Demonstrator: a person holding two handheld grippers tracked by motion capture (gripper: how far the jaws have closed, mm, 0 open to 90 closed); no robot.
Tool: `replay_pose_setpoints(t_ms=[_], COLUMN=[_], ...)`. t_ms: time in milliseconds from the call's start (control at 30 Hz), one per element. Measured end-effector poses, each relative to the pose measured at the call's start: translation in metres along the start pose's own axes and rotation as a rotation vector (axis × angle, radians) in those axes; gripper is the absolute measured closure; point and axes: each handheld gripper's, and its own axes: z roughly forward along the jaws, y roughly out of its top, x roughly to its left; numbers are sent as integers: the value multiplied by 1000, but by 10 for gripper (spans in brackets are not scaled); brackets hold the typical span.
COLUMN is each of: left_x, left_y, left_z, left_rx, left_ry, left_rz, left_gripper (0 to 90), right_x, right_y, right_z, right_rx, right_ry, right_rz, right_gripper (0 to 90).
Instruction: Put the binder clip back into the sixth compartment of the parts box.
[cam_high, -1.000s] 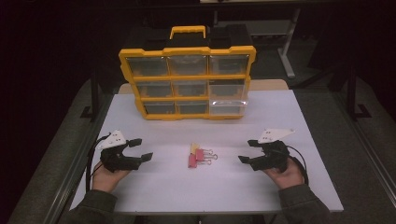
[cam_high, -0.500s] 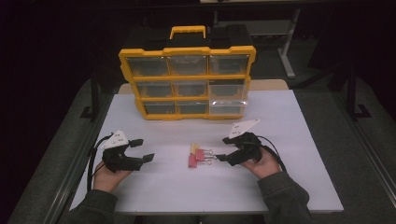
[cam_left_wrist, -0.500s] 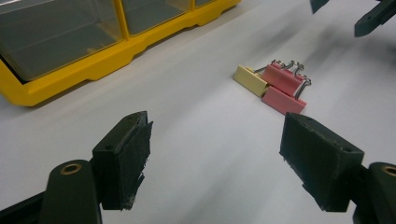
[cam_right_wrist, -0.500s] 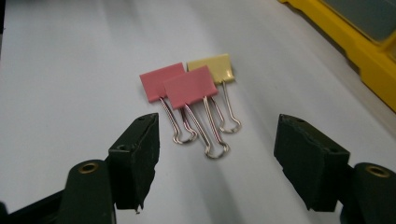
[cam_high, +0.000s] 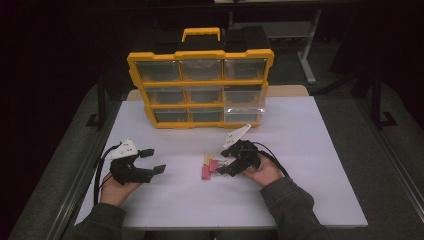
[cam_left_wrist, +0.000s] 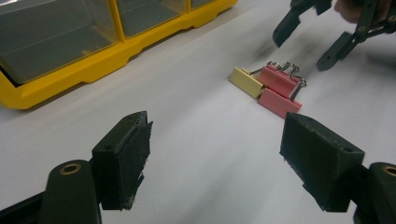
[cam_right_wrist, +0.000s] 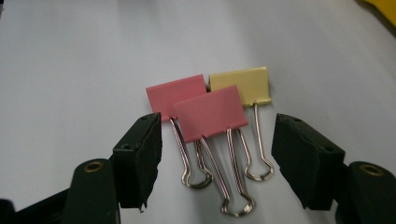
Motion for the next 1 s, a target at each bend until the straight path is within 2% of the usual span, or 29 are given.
replay_pose_setpoints(t_ms=[200, 467, 667, 700, 900, 1000], left_x=[3, 1, 1, 2, 2, 2], left_y=[0, 0, 0, 0, 0, 0], left_z=[-4, -2, -2, -2, -2, -3], left_rx=[-16, -33, -35, -38, -35, -34], left_ry=[4, -7, -12, -15, -17, -17], left_rz=[-10, -27, -27, -26, -27, -22], left_gripper=[241, 241, 242, 242, 241, 242], right_x=[-1, 1, 0, 0, 0, -1], right_y=[3, 6, 7, 7, 5, 4], right_z=[17, 25, 33, 33, 31, 29], right_rx=[26, 34, 53, 50, 51, 48], right_ry=[6, 10, -1, 4, 7, 16], right_rz=[-46, -90, -126, -128, -152, -139], right_gripper=[321, 338, 397, 431, 474, 478])
